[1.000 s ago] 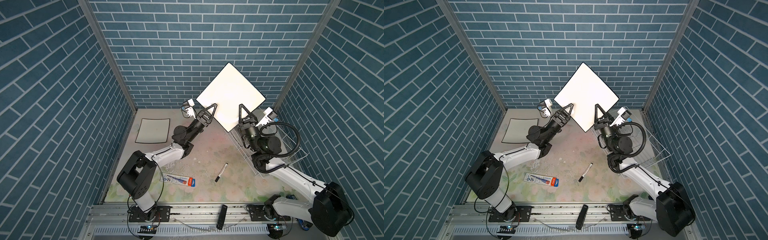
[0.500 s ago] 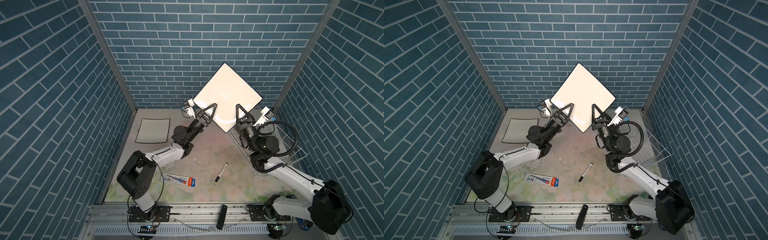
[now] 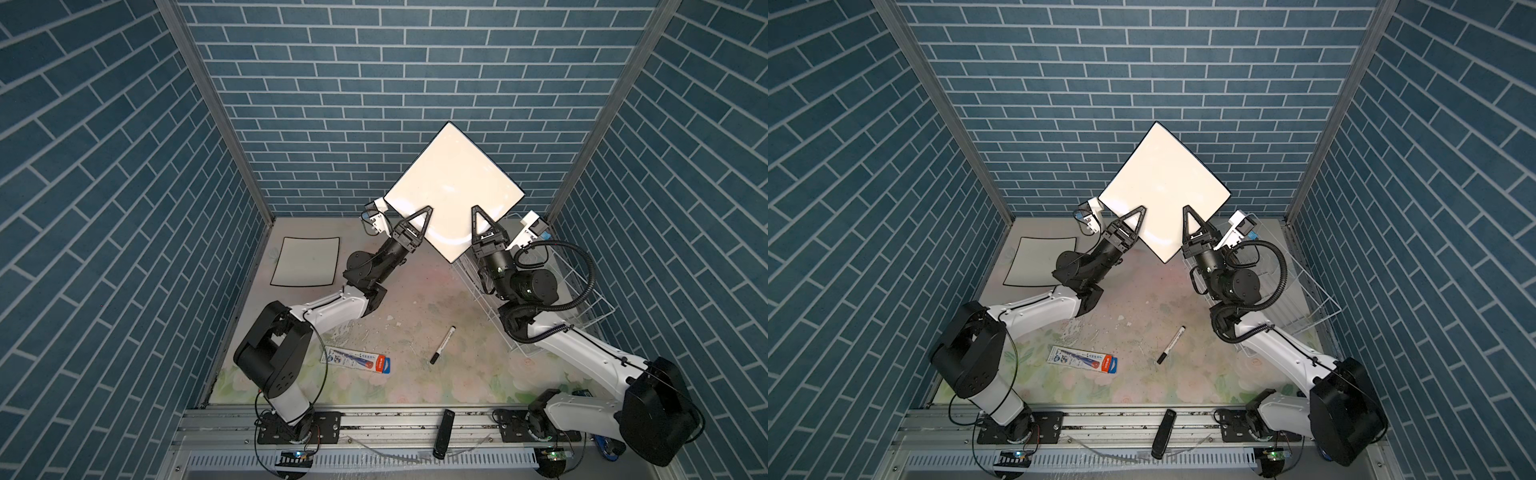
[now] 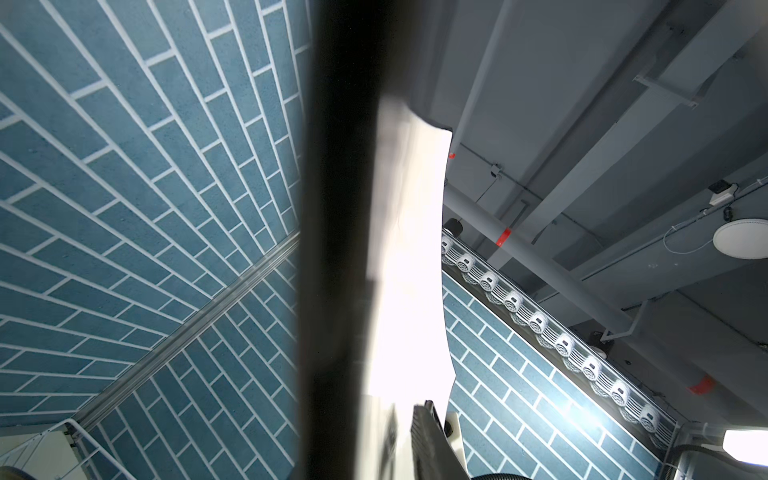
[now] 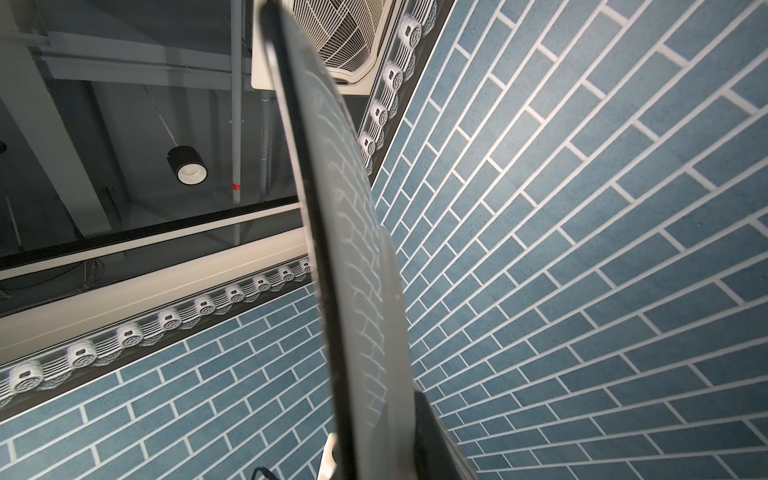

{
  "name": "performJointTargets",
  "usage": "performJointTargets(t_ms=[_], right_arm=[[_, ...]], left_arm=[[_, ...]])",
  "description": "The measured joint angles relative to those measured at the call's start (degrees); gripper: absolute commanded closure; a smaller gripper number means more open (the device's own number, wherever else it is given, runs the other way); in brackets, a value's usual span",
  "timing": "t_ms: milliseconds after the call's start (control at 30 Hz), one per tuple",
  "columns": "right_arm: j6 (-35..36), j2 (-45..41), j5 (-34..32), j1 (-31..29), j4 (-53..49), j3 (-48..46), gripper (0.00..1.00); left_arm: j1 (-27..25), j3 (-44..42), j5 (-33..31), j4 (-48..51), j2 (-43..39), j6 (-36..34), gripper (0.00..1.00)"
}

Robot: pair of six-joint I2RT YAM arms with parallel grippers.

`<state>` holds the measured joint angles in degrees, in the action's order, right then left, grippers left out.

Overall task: Unload the plates from the dish rack
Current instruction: 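Hold the raised plate steady with both grippers, then open the right gripper off the plate while the left gripper carries it toward the table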

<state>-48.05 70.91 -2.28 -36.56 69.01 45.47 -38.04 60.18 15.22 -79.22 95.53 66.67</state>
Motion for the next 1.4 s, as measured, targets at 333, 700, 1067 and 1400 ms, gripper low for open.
performJointTargets(t_ms=[333,700,1067,1400], right_arm=[[-0.2,2.8,-0.3,0.0,0.5,2.5,1.0],[-2.7,3.2,-0.3,-0.1,1.0,2.9,1.0],[-5.7,3.2,-0.6,-0.1,1.5,2.8,0.9],[-7.1,2.1,-4.6,0.0,2.3,0.6,0.47]], left_arm=[[-0.1,0.0,0.5,0.0,0.0,1.0,0.66],[-0.1,0.0,0.5,0.1,0.0,1.8,0.84],[-0.1,-0.1,0.4,-1.6,-0.1,3.6,1.0],[0.5,-1.8,1.6,1.0,-0.3,3.1,1.0]])
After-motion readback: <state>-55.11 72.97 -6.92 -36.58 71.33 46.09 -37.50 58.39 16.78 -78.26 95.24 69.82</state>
